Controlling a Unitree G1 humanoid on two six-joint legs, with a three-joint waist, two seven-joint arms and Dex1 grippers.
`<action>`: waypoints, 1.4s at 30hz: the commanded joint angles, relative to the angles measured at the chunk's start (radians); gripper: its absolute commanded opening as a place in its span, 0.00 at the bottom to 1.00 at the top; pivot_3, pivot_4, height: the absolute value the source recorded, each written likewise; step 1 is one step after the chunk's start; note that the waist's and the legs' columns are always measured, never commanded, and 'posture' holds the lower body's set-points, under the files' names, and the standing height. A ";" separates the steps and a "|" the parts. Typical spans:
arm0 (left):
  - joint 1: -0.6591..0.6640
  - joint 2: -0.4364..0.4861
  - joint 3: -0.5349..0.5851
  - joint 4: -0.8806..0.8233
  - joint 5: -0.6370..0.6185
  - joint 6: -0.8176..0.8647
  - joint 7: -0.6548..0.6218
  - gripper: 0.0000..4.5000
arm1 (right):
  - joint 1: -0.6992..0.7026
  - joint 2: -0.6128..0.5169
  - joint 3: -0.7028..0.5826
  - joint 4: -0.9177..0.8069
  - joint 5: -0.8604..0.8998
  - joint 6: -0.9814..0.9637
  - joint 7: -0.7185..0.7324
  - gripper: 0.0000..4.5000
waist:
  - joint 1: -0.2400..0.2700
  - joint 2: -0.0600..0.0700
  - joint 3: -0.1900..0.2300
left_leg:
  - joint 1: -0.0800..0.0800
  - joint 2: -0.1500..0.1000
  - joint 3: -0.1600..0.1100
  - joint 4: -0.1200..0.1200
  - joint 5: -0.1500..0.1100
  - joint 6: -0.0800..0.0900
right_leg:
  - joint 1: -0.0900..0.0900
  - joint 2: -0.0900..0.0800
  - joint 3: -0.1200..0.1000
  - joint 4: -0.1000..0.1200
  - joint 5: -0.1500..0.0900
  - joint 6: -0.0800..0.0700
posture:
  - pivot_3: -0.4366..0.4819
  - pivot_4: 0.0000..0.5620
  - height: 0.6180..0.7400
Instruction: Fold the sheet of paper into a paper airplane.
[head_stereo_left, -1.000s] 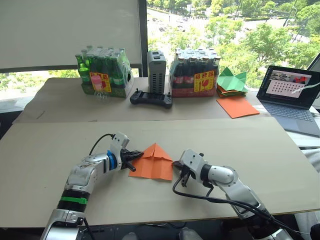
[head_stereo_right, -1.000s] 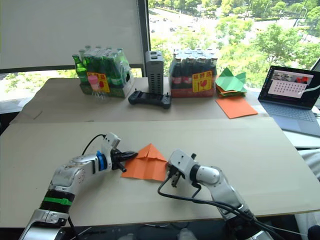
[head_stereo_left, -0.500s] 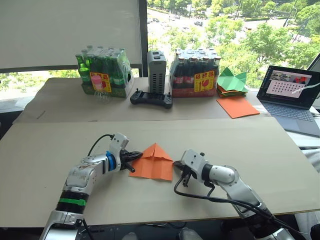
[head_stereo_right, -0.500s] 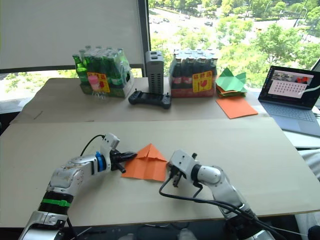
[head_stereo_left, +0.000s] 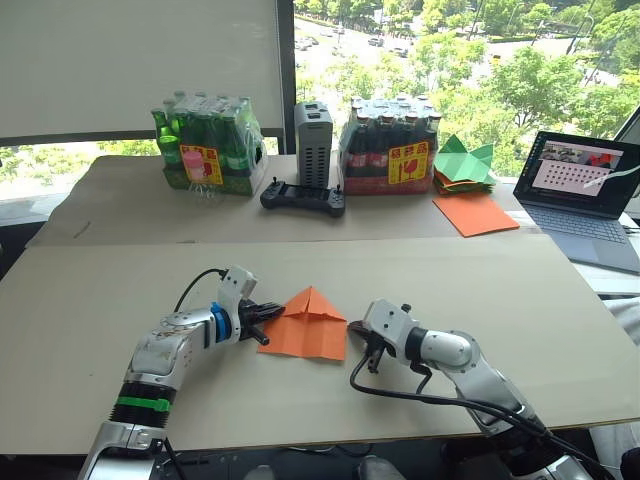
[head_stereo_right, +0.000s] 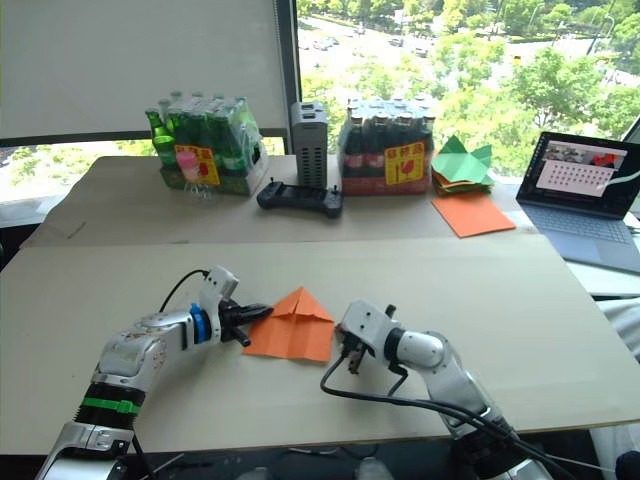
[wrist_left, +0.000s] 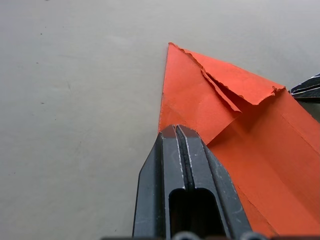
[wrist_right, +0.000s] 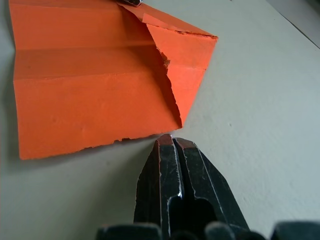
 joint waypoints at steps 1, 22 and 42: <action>0.013 0.015 0.002 -0.005 0.005 0.020 0.010 0.00 | 0.002 -0.007 -0.017 0.004 -0.012 -0.012 -0.005 0.00 | 0.000 0.000 0.000 | 0.000 0.000 0.000 0.000 0.000 0.000 | 0.000 0.000 0.000 0.000 0.000 0.000 | 0.48 0.27 1.00; 0.017 0.021 0.004 -0.009 0.004 0.022 0.009 0.00 | -0.003 0.052 -0.036 -0.040 0.059 0.036 0.018 0.00 | -0.001 0.000 0.000 | 0.000 0.000 0.000 0.000 0.000 0.000 | 0.000 0.000 0.000 0.001 0.000 0.000 | 0.48 0.27 1.00; 0.013 0.014 -0.008 -0.001 0.010 0.010 0.006 0.00 | -0.051 0.177 -0.089 -0.080 0.168 0.144 -0.014 0.00 | -0.001 0.000 0.000 | 0.001 0.000 0.000 0.001 0.000 0.000 | 0.000 0.000 0.000 0.003 0.000 0.000 | 0.48 0.27 1.00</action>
